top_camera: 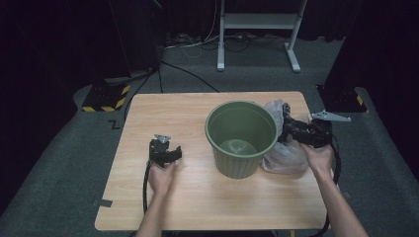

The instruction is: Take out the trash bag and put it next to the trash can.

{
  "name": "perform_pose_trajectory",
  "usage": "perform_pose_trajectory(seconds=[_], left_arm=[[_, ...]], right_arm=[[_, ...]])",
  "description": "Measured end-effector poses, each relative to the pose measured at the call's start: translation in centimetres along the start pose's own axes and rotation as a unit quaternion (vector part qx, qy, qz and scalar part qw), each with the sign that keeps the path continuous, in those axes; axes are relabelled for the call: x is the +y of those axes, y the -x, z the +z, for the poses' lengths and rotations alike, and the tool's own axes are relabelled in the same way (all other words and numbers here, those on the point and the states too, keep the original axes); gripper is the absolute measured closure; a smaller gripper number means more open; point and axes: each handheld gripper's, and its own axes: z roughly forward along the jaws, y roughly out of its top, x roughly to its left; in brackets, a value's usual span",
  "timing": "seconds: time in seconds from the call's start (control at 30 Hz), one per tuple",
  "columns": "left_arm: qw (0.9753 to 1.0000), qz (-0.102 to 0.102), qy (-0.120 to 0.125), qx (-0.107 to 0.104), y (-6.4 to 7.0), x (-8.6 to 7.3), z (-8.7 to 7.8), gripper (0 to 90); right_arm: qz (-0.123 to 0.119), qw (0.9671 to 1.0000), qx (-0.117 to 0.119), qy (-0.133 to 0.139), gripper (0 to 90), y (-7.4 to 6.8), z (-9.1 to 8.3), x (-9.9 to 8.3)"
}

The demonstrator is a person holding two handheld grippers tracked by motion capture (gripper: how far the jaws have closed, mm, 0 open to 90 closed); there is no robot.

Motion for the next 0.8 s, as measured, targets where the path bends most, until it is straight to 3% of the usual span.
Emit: perform_pose_trajectory(seconds=[0.37,0.8], left_arm=[[1.0000,0.000,0.000,0.000,0.0,0.0,0.0,28.3],[1.0000,-0.001,0.000,0.000,0.0,0.0,0.0,28.3]], right_arm=[[-0.007,0.9998,0.014,0.008,44.2,-1.2,-1.9,-2.3],[-0.023,0.9995,0.018,0.007,44.2,-2.6,-2.2,-4.4]])
